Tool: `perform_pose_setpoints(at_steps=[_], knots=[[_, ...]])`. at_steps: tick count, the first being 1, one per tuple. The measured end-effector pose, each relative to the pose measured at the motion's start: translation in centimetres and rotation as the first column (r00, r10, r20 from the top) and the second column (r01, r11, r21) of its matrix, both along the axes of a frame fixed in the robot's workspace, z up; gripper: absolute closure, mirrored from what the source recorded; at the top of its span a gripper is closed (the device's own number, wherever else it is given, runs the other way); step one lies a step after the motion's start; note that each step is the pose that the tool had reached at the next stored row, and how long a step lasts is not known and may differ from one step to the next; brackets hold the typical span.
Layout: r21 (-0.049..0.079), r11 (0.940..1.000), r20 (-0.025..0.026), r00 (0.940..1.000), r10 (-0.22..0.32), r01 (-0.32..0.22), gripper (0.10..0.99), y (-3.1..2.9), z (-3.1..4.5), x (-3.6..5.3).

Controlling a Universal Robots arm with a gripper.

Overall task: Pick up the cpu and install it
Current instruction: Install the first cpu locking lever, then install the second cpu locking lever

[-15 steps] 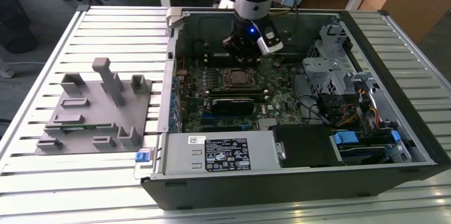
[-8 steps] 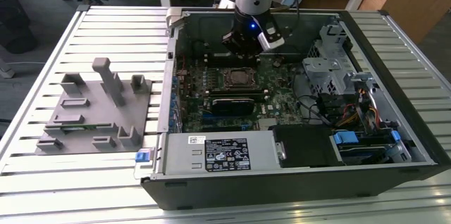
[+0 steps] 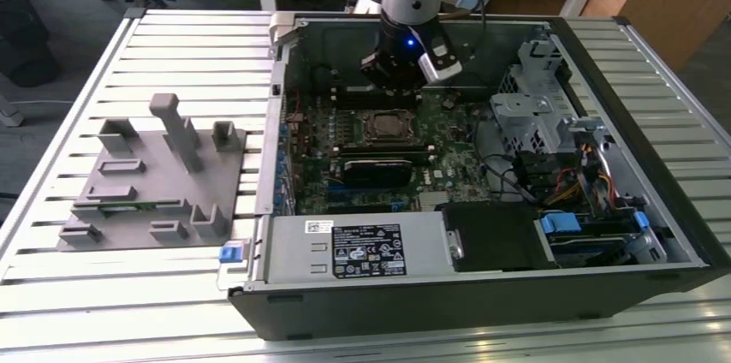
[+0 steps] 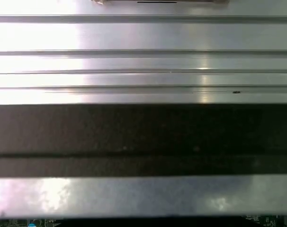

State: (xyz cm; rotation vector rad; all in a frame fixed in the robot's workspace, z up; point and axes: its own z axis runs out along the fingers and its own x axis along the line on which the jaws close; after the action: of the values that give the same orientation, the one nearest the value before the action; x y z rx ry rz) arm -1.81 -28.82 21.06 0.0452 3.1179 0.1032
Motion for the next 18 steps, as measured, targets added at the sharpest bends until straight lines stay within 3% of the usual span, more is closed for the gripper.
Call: perform_pose_setpoints(at_steps=[18], knots=[[0.000,1.0000,0.0000,1.0000,0.000,0.000,0.980,-0.84,-0.02,0.03]])
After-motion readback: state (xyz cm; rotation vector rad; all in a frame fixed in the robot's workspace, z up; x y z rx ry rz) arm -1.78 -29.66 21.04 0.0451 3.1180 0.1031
